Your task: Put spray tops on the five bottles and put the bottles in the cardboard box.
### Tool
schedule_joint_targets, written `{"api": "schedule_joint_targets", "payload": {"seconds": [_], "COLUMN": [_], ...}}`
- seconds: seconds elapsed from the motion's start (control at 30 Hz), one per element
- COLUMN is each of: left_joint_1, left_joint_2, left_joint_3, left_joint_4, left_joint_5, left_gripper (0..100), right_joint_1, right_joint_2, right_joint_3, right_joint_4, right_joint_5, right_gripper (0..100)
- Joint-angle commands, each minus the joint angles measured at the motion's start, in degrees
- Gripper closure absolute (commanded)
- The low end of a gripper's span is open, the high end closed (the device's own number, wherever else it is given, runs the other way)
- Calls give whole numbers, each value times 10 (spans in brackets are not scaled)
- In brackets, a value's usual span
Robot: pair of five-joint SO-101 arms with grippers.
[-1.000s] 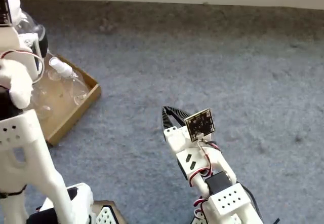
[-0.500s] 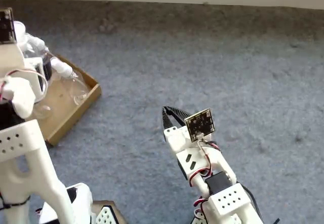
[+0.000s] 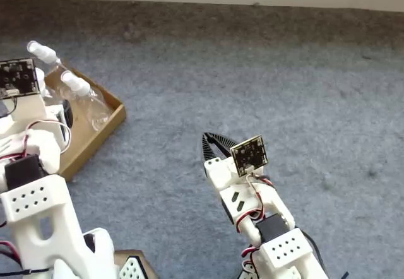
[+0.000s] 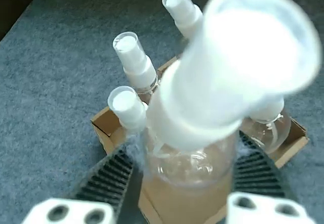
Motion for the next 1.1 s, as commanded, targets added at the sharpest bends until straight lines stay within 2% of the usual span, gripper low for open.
{"api": "schedule_joint_targets", "payload": {"seconds": [0.0, 0.27, 0.73, 0.93, 1.07], "left_joint_1": [-15, -11, 29, 29, 29], "left_joint_2": [-22, -22, -22, -19, -18], "left_joint_3": [36, 138, 204, 272, 284], "left_joint_4": [-50, -151, -173, -269, -280], "left_joint_5": [-4, -4, -4, -4, -4], "left_gripper": [856, 856, 859, 859, 860], "right_joint_1": [-3, -3, -3, -3, -3], "right_joint_2": [-1, -1, -1, -1, -1], "right_joint_3": [64, 64, 64, 64, 64], "right_joint_4": [3, 3, 3, 3, 3], "right_joint_5": [6, 6, 6, 6, 6], "right_gripper": [995, 995, 995, 995, 995]}}
